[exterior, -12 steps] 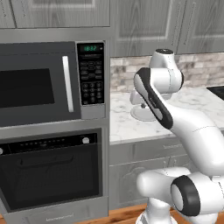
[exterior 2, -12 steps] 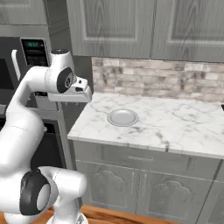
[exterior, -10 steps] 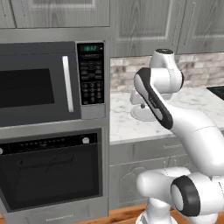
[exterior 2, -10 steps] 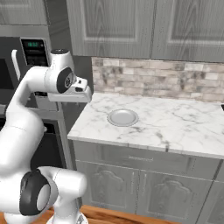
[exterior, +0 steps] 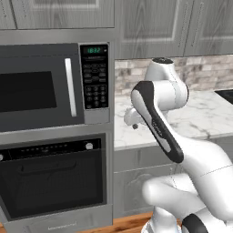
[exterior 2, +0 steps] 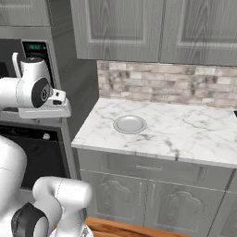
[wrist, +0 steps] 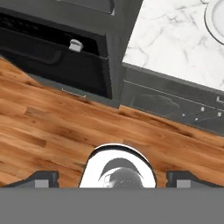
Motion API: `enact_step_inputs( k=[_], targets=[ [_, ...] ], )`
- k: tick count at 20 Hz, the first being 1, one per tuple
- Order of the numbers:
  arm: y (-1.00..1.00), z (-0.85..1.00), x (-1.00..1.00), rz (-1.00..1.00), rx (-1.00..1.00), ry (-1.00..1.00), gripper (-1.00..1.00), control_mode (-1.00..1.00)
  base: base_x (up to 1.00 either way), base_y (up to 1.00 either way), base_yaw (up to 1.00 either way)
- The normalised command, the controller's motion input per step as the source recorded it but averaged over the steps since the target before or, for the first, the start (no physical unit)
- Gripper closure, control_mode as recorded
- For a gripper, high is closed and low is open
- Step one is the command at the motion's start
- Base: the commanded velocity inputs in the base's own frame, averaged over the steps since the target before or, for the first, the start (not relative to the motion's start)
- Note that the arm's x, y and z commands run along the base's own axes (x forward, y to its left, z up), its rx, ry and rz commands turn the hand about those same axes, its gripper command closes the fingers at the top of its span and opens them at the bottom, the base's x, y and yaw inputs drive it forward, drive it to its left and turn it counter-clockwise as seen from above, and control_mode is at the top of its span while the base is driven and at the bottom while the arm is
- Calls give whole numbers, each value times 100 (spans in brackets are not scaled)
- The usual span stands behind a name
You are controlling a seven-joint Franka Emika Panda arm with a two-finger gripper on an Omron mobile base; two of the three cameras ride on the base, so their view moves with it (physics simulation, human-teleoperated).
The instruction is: Take the fish from the oven and place it on the plate on the counter.
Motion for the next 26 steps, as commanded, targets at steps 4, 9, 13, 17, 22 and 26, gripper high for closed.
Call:
enact_step_inputs(
  k=[4,9,13,17,22,26],
  targets=[
    [100,-32,-87,22,0,0,-100,-100,0,0,0],
    [100,-46,-67,28,-20,-11,-100,-100,0,0,0],
    [100,-49,-37,29,-37,-31,-100,-100,0,0,0],
    [93,-41,-2,30,-32,-26,-100,-100,0,0,0],
    [81,-40,7,30,-29,-20,-100,-100,0,0,0],
    [68,-43,23,27,-23,-20,-100,-100,0,0,0]
  ],
)
